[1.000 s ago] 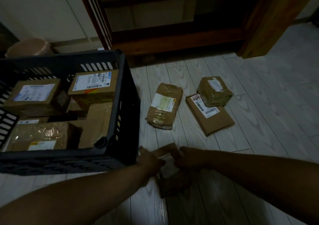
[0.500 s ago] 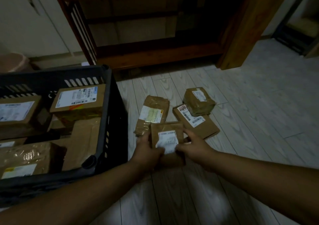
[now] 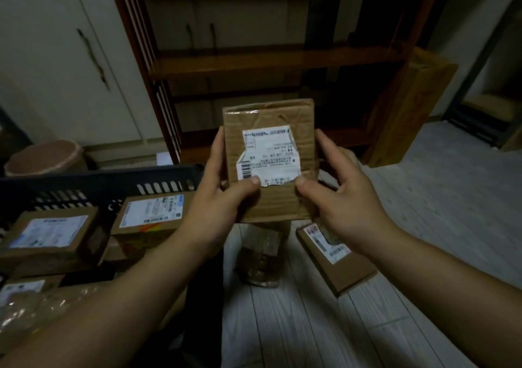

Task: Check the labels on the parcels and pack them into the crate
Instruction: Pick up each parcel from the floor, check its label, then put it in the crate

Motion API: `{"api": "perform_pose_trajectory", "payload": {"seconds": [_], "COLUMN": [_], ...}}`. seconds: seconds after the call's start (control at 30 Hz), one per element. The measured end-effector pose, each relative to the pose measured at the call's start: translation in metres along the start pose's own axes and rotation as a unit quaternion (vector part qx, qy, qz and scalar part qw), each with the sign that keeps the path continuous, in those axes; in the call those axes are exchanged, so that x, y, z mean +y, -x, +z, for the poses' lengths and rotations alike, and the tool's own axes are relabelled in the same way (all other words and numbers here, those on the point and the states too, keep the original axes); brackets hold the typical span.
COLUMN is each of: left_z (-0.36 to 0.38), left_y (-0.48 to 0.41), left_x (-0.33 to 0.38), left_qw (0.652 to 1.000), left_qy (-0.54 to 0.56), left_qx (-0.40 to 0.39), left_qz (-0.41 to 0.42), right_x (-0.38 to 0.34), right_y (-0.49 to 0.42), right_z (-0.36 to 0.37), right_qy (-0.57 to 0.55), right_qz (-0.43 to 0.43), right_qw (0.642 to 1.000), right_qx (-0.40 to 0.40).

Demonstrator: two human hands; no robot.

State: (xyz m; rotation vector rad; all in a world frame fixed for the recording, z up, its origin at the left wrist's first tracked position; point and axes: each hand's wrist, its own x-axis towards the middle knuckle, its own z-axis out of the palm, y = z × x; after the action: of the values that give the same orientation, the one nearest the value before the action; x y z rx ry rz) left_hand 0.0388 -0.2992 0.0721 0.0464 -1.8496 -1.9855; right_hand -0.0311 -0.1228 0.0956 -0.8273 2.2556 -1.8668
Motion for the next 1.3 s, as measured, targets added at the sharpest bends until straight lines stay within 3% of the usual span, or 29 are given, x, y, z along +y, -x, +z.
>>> {"api": "perform_pose_trajectory", "payload": {"seconds": [0.17,0.4,0.53,0.93,1.1,1.3], "left_z": [-0.013,-0.027,-0.045,-0.161,-0.215,-0.287], "left_y": [0.000,0.009,0.016,0.026,0.050,0.093], "left_x": [0.014,0.036,0.041,0.081,0.099,0.105], "left_qw": [0.999,0.997,0.995,0.991,0.977,0.948], "left_qy": [-0.006,-0.060,-0.084,-0.057,-0.110,-0.194], "left_qx": [-0.012,0.013,-0.038,0.017,-0.020,0.068], "left_qz": [0.035,0.048,0.027,-0.117,-0.183,-0.244], "right_x": [-0.015,-0.020,-0.022,-0.038,-0.044,-0.045], "right_y": [-0.009,-0.010,-0.007,-0.026,-0.013,-0.007], "right_z": [0.006,0.026,0.042,0.127,0.193,0.289], "right_qy": [-0.057,-0.072,-0.062,-0.163,-0.107,-0.072], "right_qz": [-0.020,-0.027,-0.037,0.056,0.105,0.152], "right_qw": [0.997,0.996,0.996,0.972,0.961,0.937], "right_qx": [-0.050,-0.039,-0.045,-0.159,-0.231,-0.308]}}
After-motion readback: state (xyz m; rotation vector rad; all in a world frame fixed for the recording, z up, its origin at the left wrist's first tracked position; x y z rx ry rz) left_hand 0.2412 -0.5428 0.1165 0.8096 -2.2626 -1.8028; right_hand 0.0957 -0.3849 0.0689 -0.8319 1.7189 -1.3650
